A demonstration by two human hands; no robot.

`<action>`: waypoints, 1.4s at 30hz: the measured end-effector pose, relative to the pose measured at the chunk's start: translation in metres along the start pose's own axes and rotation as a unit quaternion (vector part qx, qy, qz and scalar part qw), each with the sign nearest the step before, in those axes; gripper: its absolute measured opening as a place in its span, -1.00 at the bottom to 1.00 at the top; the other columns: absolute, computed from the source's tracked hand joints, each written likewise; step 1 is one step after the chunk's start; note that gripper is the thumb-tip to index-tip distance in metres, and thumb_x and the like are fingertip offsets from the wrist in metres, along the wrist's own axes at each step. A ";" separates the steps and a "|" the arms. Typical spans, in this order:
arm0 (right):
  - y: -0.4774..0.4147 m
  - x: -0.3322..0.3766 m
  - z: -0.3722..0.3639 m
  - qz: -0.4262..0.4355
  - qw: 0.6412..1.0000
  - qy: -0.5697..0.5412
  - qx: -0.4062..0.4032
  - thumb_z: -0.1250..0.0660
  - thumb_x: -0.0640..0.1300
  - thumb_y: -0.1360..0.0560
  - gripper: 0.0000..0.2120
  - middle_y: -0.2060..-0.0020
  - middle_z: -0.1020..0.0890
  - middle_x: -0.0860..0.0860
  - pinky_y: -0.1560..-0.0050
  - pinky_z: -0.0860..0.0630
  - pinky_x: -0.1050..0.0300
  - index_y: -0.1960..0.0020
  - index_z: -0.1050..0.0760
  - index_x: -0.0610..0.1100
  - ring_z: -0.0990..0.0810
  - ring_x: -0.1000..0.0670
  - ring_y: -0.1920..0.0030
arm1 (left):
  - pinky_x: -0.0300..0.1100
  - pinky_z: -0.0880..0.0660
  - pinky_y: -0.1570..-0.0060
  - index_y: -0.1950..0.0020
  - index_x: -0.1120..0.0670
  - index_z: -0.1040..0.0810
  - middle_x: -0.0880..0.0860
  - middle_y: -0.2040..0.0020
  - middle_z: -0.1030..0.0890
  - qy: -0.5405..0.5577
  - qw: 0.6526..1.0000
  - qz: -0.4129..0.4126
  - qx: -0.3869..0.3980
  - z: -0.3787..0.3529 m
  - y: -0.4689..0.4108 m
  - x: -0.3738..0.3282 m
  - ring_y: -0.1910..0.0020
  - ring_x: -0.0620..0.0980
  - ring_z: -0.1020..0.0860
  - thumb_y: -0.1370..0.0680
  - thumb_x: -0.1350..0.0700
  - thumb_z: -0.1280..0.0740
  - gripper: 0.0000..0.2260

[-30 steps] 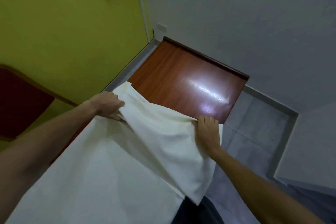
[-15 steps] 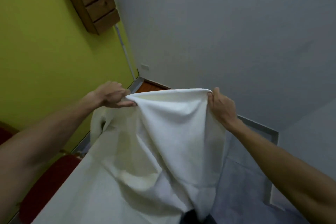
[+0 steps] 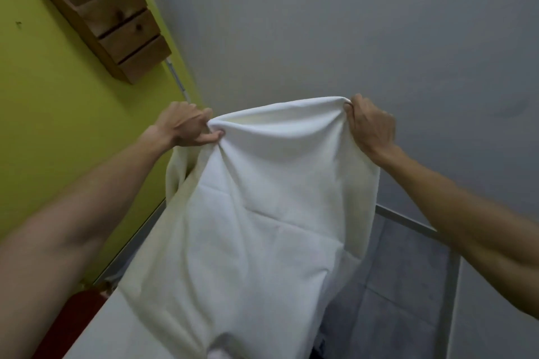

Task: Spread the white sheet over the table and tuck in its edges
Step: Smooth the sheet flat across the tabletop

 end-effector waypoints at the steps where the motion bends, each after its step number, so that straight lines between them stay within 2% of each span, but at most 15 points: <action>1: -0.009 -0.009 -0.008 -0.006 1.000 0.004 0.006 -0.08 0.04 -0.70 -0.67 0.18 -0.56 -0.23 0.39 -0.31 -0.03 0.02 -0.42 -0.19 -0.59 -0.33 0.31 | -0.20 -0.20 0.50 0.26 0.11 -0.33 0.24 0.40 -0.56 -0.006 1.000 0.003 -0.002 -0.004 -0.015 -0.001 0.44 0.22 -0.57 -0.47 -0.42 0.00 -0.42; 3: -0.021 -0.024 -0.024 -0.020 0.999 0.018 0.026 -0.14 -0.02 -0.69 -0.72 0.12 -0.55 -0.26 0.32 -0.37 -0.08 -0.01 -0.46 -0.21 -0.57 -0.32 0.17 | -0.12 -0.26 0.44 0.21 0.10 -0.29 0.24 0.36 -0.56 -0.005 1.000 0.000 -0.010 -0.015 -0.041 -0.005 0.41 0.21 -0.56 -0.49 -0.41 -0.02 -0.44; 5: -0.025 -0.038 -0.047 -0.038 0.995 0.034 0.085 -0.16 -0.04 -0.66 -0.75 0.00 -0.55 -0.28 0.06 -0.43 -0.17 -0.13 -0.49 -0.21 -0.53 -0.31 -0.01 | -0.02 -0.36 0.24 0.09 0.13 -0.35 0.20 0.18 -0.57 0.004 1.000 -0.004 0.021 -0.038 -0.058 -0.013 0.25 0.18 -0.54 -0.48 -0.46 0.02 -0.37; 8: -0.012 -0.052 -0.083 -0.061 0.981 0.030 0.183 -0.24 0.00 -0.63 -0.62 -0.19 -0.52 -0.28 -0.17 -0.36 -0.21 -0.36 -0.42 -0.18 -0.48 -0.30 -0.18 | 0.06 -0.41 -0.02 -0.25 0.14 -0.40 0.16 -0.14 -0.52 0.043 0.994 0.004 0.098 -0.079 -0.064 -0.025 -0.04 0.18 -0.52 -0.45 -0.51 0.05 -0.21; 11: 0.009 -0.054 -0.110 -0.074 0.968 -0.029 0.239 -0.27 0.01 -0.63 -0.52 -0.30 -0.49 -0.28 -0.29 -0.34 -0.28 -0.46 -0.34 -0.21 -0.46 -0.33 -0.29 | 0.09 -0.39 -0.21 -0.46 0.14 -0.30 0.20 -0.35 -0.47 0.093 0.983 0.023 0.159 -0.104 -0.058 -0.035 -0.26 0.20 -0.48 -0.50 -0.47 -0.08 -0.20; 15: 0.037 -0.047 -0.137 -0.076 0.948 -0.052 0.306 -0.26 0.03 -0.64 -0.48 -0.37 -0.47 -0.26 -0.31 -0.35 -0.27 -0.51 -0.31 -0.20 -0.44 -0.31 -0.35 | 0.05 -0.37 -0.25 -0.53 0.10 -0.22 0.20 -0.41 -0.44 0.120 0.969 0.038 0.210 -0.131 -0.039 -0.045 -0.33 0.20 -0.45 -0.51 -0.46 -0.04 -0.20; 19: 0.068 -0.028 -0.157 -0.073 0.928 -0.083 0.356 -0.24 0.04 -0.65 -0.48 -0.38 -0.47 -0.27 -0.31 -0.36 -0.30 -0.51 -0.31 -0.20 -0.43 -0.31 -0.38 | 0.06 -0.32 -0.35 -0.55 0.10 -0.21 0.16 -0.49 -0.37 0.156 0.953 0.067 0.251 -0.151 -0.011 -0.061 -0.43 0.18 -0.37 -0.57 -0.36 -0.12 -0.28; 23: 0.098 -0.001 -0.170 -0.060 0.908 -0.114 0.398 -0.22 0.06 -0.66 -0.46 -0.37 -0.48 -0.30 -0.36 -0.37 -0.31 -0.52 -0.30 -0.21 -0.46 -0.34 -0.35 | 0.07 -0.33 -0.35 -0.52 0.10 -0.26 0.15 -0.45 -0.41 0.194 0.941 0.098 0.260 -0.161 0.028 -0.077 -0.42 0.16 -0.38 -0.45 -0.47 0.06 -0.16; 29: 0.134 0.059 -0.173 0.016 0.885 -0.128 0.447 -0.25 0.08 -0.64 -0.43 -0.39 -0.48 -0.29 -0.34 -0.42 -0.21 -0.53 -0.29 -0.23 -0.49 -0.32 -0.35 | 0.04 -0.22 -0.48 -0.56 0.10 -0.22 0.15 -0.54 -0.30 0.245 0.906 0.183 0.294 -0.178 0.139 -0.105 -0.51 0.12 -0.27 -0.44 -0.49 0.10 -0.11; 32: 0.151 0.103 -0.171 0.078 0.875 -0.137 0.458 -0.13 0.24 -0.58 -0.30 -0.38 -0.49 -0.31 -0.31 -0.42 -0.18 -0.51 -0.33 -0.25 -0.50 -0.34 -0.33 | 0.02 -0.15 -0.51 -0.58 0.09 -0.20 0.14 -0.57 -0.24 0.262 0.880 0.246 0.311 -0.173 0.216 -0.117 -0.54 0.10 -0.23 -0.43 -0.49 0.13 -0.09; 36: 0.181 0.183 -0.165 0.176 0.848 -0.143 0.479 -0.20 0.14 -0.66 -0.40 -0.46 -0.42 -0.23 -0.41 -0.31 -0.11 -0.55 -0.27 -0.22 -0.39 -0.26 -0.45 | 0.01 -0.08 -0.52 -0.59 0.07 -0.16 0.11 -0.60 -0.18 0.281 0.828 0.364 0.322 -0.156 0.331 -0.134 -0.56 0.08 -0.17 -0.53 -0.43 0.00 -0.21; 38: 0.201 0.224 -0.162 0.228 0.830 -0.149 0.486 -0.17 0.16 -0.66 -0.38 -0.49 -0.40 -0.19 -0.45 -0.29 -0.15 -0.58 -0.22 -0.17 -0.36 -0.23 -0.48 | 0.01 -0.09 -0.52 -0.59 0.07 -0.17 0.11 -0.60 -0.18 0.293 0.797 0.422 0.318 -0.145 0.387 -0.146 -0.57 0.08 -0.17 -0.49 -0.46 0.03 -0.17; 42: 0.254 0.305 -0.146 0.323 0.786 -0.161 0.502 -0.13 0.19 -0.67 -0.38 -0.53 -0.36 -0.15 -0.48 -0.29 -0.15 -0.60 -0.19 -0.13 -0.34 -0.19 -0.51 | 0.00 -0.05 -0.53 -0.60 0.07 -0.14 0.11 -0.61 -0.14 0.302 0.740 0.511 0.316 -0.121 0.490 -0.185 -0.58 0.08 -0.14 -0.56 -0.39 -0.08 -0.24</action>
Point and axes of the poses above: each hand's wrist, its own y-axis away from the middle knuckle, its own z-axis out of the back of the hand, x = y × z, the point moved 9 cm from there along -y, towards the middle knuckle
